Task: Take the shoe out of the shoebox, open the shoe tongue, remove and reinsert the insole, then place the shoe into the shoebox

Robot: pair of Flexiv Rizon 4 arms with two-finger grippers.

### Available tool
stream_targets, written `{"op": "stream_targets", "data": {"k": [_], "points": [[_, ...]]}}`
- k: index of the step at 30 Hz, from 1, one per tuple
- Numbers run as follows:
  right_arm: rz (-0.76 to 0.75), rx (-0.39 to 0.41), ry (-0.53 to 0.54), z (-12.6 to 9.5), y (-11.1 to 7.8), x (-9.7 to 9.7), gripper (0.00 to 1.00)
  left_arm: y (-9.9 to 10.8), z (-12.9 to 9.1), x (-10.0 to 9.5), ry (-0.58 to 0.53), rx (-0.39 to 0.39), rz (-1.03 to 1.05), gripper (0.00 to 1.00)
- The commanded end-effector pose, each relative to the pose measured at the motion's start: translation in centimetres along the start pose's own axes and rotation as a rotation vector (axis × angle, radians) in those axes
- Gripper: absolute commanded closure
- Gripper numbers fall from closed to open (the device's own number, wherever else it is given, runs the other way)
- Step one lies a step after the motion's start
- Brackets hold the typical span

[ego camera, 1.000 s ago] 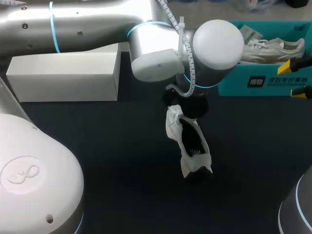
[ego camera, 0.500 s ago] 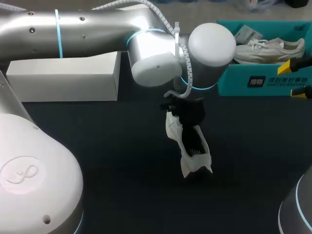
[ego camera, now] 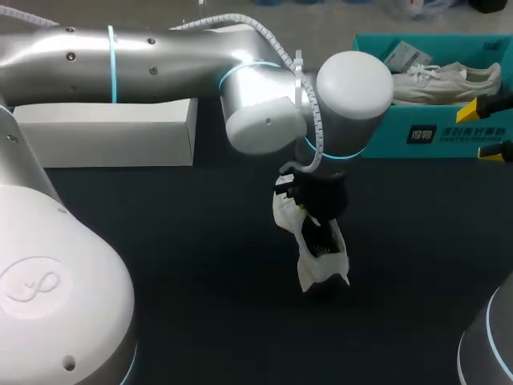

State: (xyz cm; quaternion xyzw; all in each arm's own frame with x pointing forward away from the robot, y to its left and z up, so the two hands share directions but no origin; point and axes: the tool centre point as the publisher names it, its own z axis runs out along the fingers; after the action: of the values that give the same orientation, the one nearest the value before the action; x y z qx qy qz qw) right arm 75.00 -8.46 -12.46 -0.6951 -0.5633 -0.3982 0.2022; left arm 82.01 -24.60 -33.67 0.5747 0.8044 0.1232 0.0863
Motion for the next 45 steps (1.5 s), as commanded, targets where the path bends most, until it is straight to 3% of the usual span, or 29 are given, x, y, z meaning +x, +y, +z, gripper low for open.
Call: {"op": "stream_targets", "data": {"k": [1, 9, 17, 35, 41, 45], "points": [[0.001, -0.001, -0.002, 0.1, 0.0, 0.0, 0.00, 1.5, -2.1, 0.6, -0.026, -0.026, -0.014, 1.00], [0.001, -0.001, -0.002, 0.1, 0.0, 0.0, 0.00, 4.3, -2.2, -2.4, -0.065, -0.050, 0.026, 1.00], [0.001, -0.001, -0.002, 0.1, 0.0, 0.0, 0.00, 3.4, 0.0, -5.5, -0.040, 0.010, 0.117, 1.00], [0.001, -0.001, -0.002, 0.1, 0.0, 0.0, 0.00, -1.1, 0.2, -2.3, 0.016, 0.066, 0.153, 1.00], [0.001, -0.001, -0.002, 0.1, 0.0, 0.0, 0.00, -1.6, 0.1, -2.2, 0.022, 0.050, 0.150, 1.00], [0.001, -0.001, -0.002, 0.1, 0.0, 0.0, 0.00, -0.5, -0.9, -1.8, 0.000, 0.025, 0.105, 1.00]]}}
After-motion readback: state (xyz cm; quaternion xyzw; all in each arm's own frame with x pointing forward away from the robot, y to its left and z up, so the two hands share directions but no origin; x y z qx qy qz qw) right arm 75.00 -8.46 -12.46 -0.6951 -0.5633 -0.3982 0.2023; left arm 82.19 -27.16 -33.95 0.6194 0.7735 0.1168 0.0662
